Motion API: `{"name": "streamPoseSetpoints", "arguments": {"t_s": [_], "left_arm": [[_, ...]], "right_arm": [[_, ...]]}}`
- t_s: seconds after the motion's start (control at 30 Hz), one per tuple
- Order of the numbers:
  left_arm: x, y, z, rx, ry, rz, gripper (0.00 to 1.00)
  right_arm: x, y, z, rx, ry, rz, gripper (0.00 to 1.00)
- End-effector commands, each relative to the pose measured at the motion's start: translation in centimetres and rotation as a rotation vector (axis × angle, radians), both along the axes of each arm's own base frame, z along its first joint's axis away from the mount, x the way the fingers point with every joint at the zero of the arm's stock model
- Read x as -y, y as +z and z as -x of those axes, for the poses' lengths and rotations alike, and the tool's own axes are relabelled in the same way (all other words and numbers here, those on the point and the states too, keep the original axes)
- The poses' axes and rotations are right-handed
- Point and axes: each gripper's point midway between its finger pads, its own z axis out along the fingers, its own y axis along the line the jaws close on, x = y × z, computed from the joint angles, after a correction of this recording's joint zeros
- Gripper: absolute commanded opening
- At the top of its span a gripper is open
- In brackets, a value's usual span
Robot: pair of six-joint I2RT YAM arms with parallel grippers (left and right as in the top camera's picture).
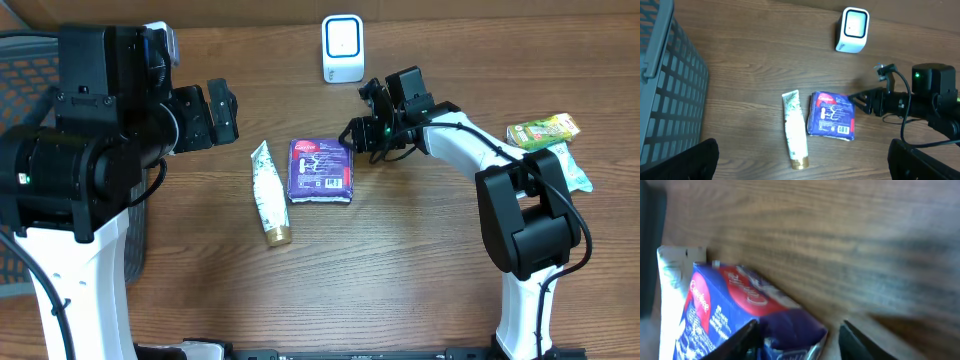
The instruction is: Scan the item barcode
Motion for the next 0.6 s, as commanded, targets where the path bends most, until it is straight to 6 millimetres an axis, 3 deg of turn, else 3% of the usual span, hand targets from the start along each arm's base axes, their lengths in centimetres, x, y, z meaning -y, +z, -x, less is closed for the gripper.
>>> {"name": "streamPoseSetpoints", "arguments": {"t_s": [0.0,0.13,0.3,0.37,0.57], "left_arm": [[-0.2,0.0,-0.3,0.003,-0.004,-0.014,1.0],[-0.2,0.0,-0.3,0.003,-0.004,-0.014,1.0],[-0.2,0.0,-0.3,0.003,-0.004,-0.014,1.0],[-0.2,0.0,-0.3,0.003,-0.004,-0.014,1.0],[-0.2,0.0,-0.3,0.003,-0.004,-0.014,1.0]], "right_arm": [[-0.1,-0.6,0.8,-0.037,0.012,-0.005,0.49],[-0.1,-0.5,0.8,-0.037,0.008,-0.007,0.47],[0.1,-0.8,1.7,-0.129,-0.034,-0.012,0.12],[0.6,-0.9,2.5,-0.181,-0.039,-0.014,0.05],[4.6,0.7,3.8,-0.304,-0.118,0.004,0.04]]}}
